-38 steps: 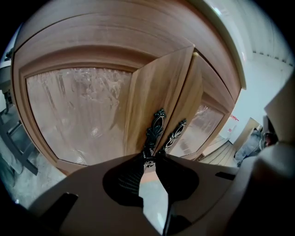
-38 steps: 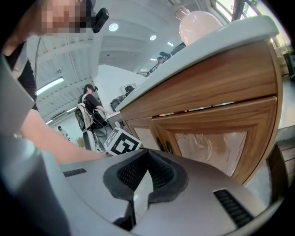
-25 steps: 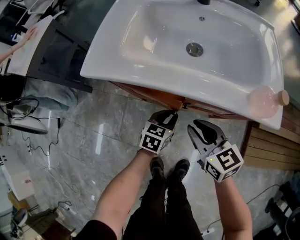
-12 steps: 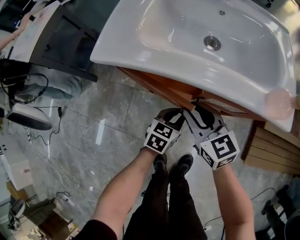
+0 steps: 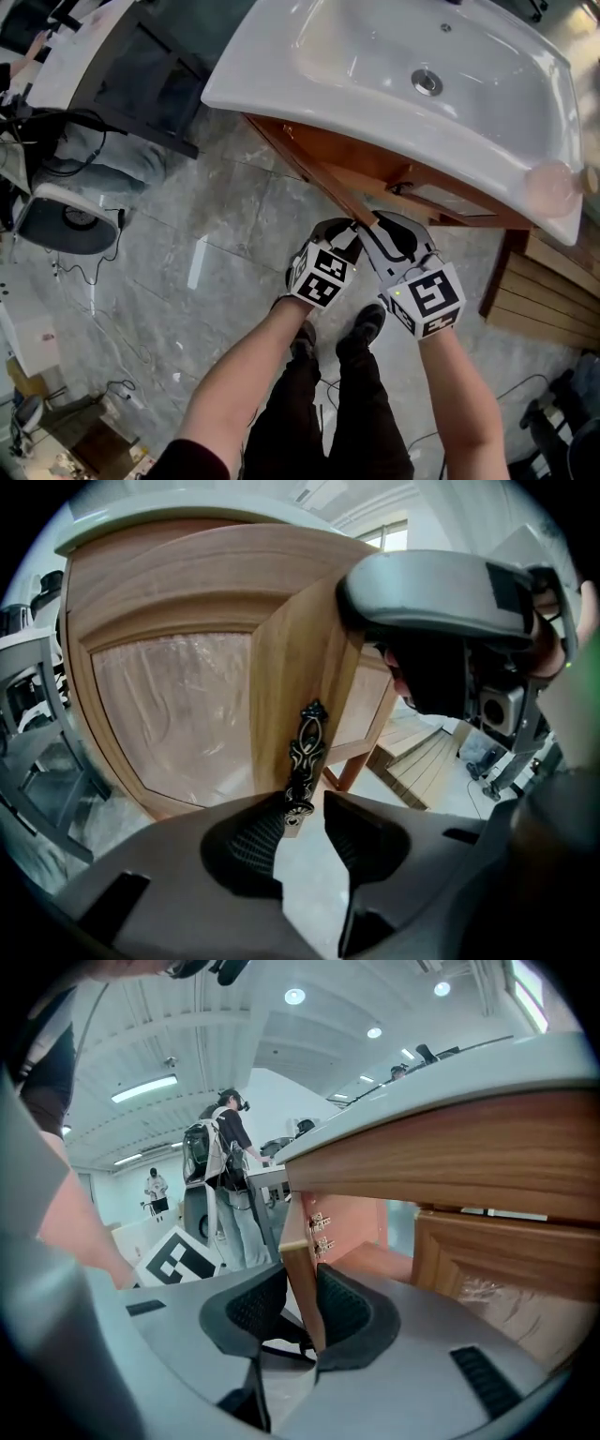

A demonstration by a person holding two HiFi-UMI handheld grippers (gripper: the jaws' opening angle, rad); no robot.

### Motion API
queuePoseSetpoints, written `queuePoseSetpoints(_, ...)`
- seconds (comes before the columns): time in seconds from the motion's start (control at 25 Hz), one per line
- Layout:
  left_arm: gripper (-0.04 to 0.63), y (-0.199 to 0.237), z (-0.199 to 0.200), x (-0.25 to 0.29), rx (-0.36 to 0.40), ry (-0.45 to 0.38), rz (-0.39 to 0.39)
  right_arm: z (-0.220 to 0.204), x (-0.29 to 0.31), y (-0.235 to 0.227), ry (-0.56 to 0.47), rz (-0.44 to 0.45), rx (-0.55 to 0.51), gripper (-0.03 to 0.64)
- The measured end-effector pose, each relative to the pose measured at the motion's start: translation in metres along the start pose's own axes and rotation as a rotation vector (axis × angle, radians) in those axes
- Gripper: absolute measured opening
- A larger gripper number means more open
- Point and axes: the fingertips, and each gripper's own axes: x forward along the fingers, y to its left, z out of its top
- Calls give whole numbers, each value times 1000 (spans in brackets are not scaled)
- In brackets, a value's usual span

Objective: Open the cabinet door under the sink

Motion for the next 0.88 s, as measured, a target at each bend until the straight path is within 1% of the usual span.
queuePoseSetpoints(0.08,198,-5,-4,-10,24,-12,6,-1,1,10,-8,-15,23,113)
queuePoseSetpoints(0.16,229,-9,-7,-23,32,-30,14,-3,1,20,-17,-29,41,114)
queuePoseSetpoints(0.2,233,-9,-9,-31,34,-40,16,-4,1,25,-19,-36,49,115)
queuePoseSetpoints(0.36,232,4,-24,-55,19,-70,39,-9,8,47,-7,-36,41,114)
queuePoseSetpoints(0.44,230,9,-30,-64,8,-79,30,-10,9,52,2,-44,36,112)
queuePoseSetpoints(0.56,213,16,-41,-77,13,-84,8,-11,13,64,6,-51,34,112)
queuePoseSetpoints(0.68,202,26,-57,-96,-8,-89,16,-16,14,82,6,-45,38,114)
queuePoseSetpoints(0.88,179,41,-73,-130,-41,-113,22,-20,18,109,0,-36,57,112)
